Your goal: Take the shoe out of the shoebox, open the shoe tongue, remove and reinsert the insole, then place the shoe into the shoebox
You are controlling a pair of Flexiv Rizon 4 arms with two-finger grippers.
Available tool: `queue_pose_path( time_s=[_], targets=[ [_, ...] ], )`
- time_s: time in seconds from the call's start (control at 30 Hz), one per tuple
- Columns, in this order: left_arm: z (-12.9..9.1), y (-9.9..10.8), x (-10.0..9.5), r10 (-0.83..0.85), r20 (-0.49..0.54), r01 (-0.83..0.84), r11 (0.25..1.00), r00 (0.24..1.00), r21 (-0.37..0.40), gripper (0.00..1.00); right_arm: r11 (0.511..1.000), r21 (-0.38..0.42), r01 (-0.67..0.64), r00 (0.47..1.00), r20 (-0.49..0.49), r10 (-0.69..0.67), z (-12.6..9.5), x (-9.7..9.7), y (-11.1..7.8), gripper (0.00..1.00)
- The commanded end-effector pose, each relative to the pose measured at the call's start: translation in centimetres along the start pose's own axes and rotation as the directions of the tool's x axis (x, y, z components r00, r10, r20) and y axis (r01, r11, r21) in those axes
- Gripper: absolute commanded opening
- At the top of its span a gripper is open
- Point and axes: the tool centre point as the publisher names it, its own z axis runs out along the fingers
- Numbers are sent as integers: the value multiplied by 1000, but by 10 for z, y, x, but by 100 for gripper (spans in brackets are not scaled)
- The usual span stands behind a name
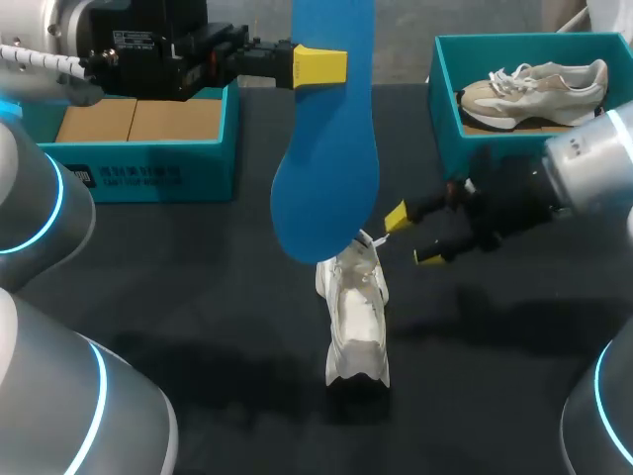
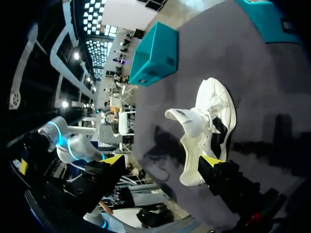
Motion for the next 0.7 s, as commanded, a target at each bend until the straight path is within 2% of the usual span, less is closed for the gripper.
queue_pose_path(
  time_s=[0.03,0.3,0.7],
  targets=[
    [0,1,0,0,-1,0,1000,1000,0,0,1000,-13,-22,999,-24,22,-13,7,-3,100],
    [0,1,0,0,-1,0,1000,1000,0,0,996,-20,-84,990,-116,82,-25,19,6,100],
    [0,1,0,0,-1,0,1000,1000,0,0,993,-68,-100,962,-260,79,-38,28,14,100]
  ],
)
